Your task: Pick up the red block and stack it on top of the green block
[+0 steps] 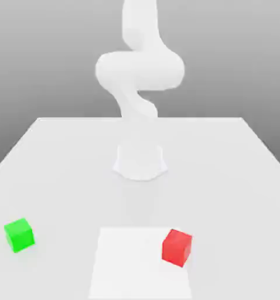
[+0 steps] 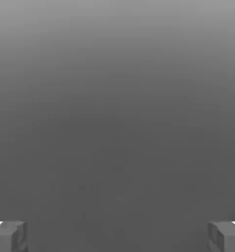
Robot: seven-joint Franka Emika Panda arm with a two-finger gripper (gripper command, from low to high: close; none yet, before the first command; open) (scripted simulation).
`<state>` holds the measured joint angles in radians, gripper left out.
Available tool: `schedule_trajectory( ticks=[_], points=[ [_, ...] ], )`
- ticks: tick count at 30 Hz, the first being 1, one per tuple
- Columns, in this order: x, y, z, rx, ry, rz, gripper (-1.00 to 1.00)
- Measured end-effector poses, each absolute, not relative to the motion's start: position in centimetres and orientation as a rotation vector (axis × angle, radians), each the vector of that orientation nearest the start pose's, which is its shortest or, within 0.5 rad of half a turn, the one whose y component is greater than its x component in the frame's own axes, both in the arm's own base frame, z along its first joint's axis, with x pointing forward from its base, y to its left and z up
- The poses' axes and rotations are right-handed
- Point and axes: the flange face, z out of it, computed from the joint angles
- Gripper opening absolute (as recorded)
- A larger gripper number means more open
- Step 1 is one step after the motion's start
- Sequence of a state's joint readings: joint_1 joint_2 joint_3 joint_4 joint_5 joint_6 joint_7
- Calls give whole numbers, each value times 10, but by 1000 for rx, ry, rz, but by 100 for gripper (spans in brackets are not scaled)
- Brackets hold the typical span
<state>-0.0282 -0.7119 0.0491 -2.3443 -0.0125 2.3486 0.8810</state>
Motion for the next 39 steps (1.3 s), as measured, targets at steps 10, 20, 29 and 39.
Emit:
schedule_trajectory(
  ticks=[10, 20, 29, 39],
  points=[
    [452, 49, 428, -2562, 1520, -529, 0],
    [402, 81, 225, -2524, 1854, -46, 0],
    [394, 82, 149, -2507, 1890, 1, -100],
    [396, 82, 178, -2502, 1891, -3, -100]
  ],
)
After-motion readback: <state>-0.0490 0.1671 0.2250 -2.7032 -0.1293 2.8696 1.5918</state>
